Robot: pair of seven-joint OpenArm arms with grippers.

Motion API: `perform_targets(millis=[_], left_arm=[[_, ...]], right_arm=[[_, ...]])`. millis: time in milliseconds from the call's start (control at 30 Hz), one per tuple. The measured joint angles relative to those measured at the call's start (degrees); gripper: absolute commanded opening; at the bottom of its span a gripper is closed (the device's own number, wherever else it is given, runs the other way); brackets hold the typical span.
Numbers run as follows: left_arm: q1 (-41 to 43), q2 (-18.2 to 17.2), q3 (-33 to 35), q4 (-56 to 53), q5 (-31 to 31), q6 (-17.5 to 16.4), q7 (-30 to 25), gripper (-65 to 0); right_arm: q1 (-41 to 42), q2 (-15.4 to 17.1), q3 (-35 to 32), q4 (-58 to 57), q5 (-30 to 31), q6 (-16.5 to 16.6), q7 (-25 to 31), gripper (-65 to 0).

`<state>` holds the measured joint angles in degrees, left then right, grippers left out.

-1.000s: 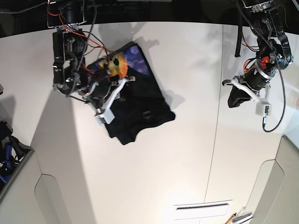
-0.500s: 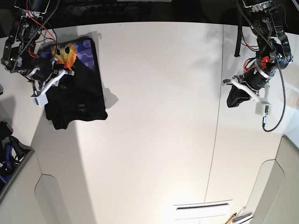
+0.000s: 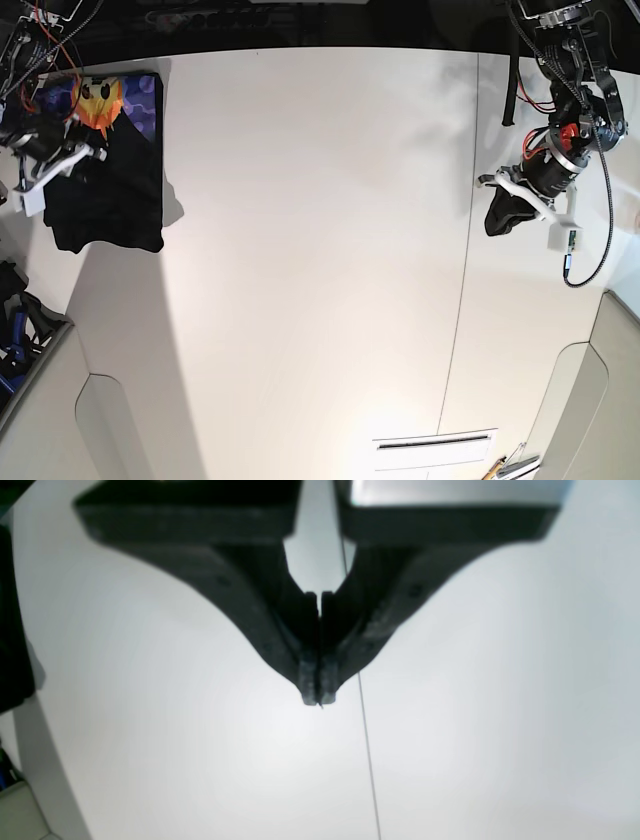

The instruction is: Fold the T-shirt properly

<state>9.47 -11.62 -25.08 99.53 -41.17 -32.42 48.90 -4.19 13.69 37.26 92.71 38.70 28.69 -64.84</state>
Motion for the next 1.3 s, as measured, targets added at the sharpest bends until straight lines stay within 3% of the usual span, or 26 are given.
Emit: perform_targets(millis=[167, 300, 467, 633, 767, 900, 1067, 1200, 1300], left_arm=[[-0.13, -5.29, -0.50, 1.92, -3.10, 0.04, 2.49, -65.0], [2.47, -6.78, -5.25, 10.62, -6.80, -0.07, 7.85, -65.0], [12.44, -6.64, -13.79, 20.37, -7.54, 0.00, 8.04, -65.0], [25.22, -6.32, -20.96, 23.45, -16.00, -0.26, 13.14, -65.0], [36.70, -4.61, -22.08, 23.43, -22.58, -2.58, 16.13, -65.0], [47.56, -5.49, -21.11, 22.62, -26.73, -4.07, 16.65, -65.0], [53.99, -12.07, -14.40, 15.37, -26.03, -6.75, 14.99, -65.0], [55.39, -17.38, -2.84, 0.00, -18.99, -7.10, 5.92, -65.0], [53.79, -20.46, 7.23, -13.46, -13.81, -6.97, -6.05, -65.0]], right_arm=[[5.25, 0.07, -0.04, 11.13, 4.28, 2.38, -0.17, -65.0], [1.40, 1.90, -0.07, 21.03, 5.95, 2.45, -2.71, -65.0], [-11.61, 0.81, 0.02, 32.22, 7.50, 2.19, -4.02, -65.0], [-27.71, -0.11, -0.20, 38.82, 9.44, 2.38, -5.73, -65.0], [-39.32, 0.15, -0.13, 38.38, 9.57, 2.40, -6.82, -65.0], [-49.31, 1.31, -1.03, 36.37, 12.66, 3.04, -6.29, -65.0], [-53.72, 6.82, -6.34, 28.17, 11.80, 3.37, -3.96, -65.0], [-53.57, 11.13, -15.34, 13.40, 7.30, 4.28, 0.59, -65.0], [-52.74, 14.64, -23.61, -0.42, 3.56, 4.20, 9.92, -65.0]])
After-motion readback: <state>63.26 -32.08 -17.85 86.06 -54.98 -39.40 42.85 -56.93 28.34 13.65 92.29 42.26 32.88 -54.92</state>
